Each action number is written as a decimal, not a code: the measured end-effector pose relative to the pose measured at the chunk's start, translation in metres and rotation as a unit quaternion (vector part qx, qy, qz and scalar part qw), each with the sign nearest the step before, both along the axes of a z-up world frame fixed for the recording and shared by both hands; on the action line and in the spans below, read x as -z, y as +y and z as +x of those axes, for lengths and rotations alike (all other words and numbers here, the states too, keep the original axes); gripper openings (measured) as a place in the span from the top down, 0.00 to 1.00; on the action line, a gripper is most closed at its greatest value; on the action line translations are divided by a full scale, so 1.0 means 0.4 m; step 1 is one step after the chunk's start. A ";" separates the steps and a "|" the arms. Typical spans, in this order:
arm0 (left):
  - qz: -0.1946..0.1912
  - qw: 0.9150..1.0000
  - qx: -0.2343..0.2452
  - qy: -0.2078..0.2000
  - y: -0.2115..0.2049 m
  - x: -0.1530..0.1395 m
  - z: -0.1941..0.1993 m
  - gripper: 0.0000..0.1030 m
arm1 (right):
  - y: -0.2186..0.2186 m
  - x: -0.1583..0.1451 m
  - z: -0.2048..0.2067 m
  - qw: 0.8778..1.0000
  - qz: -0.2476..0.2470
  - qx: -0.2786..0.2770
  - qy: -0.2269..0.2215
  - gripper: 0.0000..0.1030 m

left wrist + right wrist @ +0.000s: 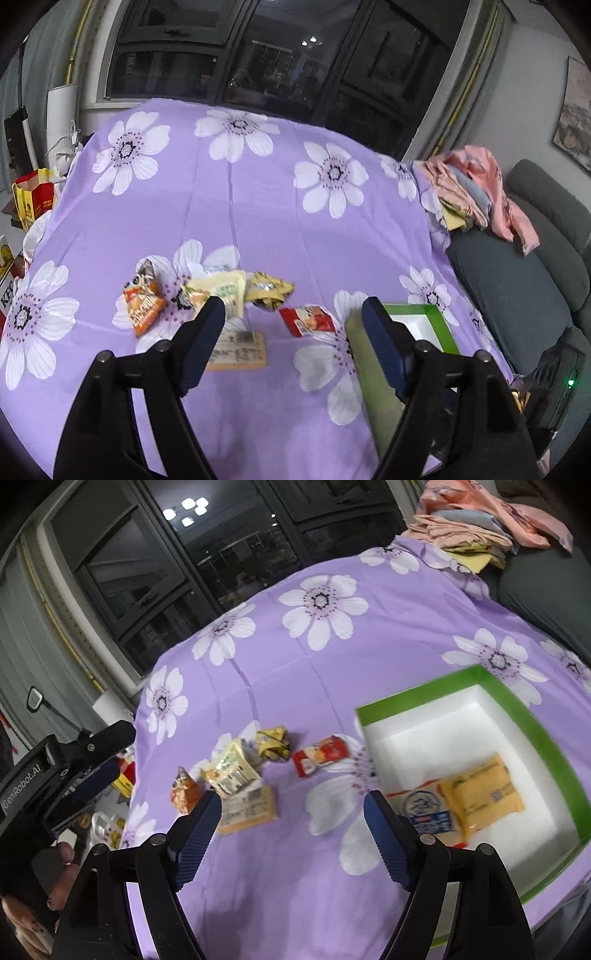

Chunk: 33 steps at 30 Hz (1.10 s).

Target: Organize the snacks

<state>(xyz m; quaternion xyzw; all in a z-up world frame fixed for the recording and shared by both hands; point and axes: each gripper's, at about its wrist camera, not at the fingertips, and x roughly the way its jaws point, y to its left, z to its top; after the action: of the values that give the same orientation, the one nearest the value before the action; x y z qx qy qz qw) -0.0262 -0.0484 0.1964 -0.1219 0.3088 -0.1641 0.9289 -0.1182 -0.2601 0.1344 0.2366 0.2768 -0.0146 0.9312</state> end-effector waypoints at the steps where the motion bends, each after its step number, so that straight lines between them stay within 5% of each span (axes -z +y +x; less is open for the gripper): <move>1: -0.004 1.000 -0.001 -0.002 0.012 0.007 0.002 0.25 | 0.011 0.001 0.002 1.000 0.001 -0.001 -0.003 0.22; 4: -0.030 0.999 -0.010 0.013 0.053 0.052 0.029 0.25 | 0.043 0.011 0.013 1.000 -0.004 0.004 0.002 0.22; 10: 0.016 0.999 -0.045 0.024 0.093 0.105 0.067 0.25 | 0.073 0.004 0.039 1.000 -0.005 0.021 0.002 0.22; 16: -0.017 0.997 -0.071 0.039 0.162 0.116 0.088 0.25 | 0.099 -0.036 0.062 0.999 -0.002 0.028 -0.017 0.22; 25: -0.004 0.992 -0.100 0.074 0.211 0.157 0.133 0.24 | 0.116 -0.084 0.137 0.999 -0.041 0.018 -0.025 0.17; 33: 0.023 0.987 -0.103 0.120 0.214 0.207 0.191 0.21 | 0.117 -0.034 0.279 0.997 -0.064 -0.023 0.039 0.15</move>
<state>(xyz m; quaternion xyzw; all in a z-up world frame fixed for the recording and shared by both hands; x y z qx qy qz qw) 0.0502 0.0370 0.1135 -0.1510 0.4073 -0.0443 0.8996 -0.0066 -0.2132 0.1478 0.1691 0.3165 -0.0197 0.9332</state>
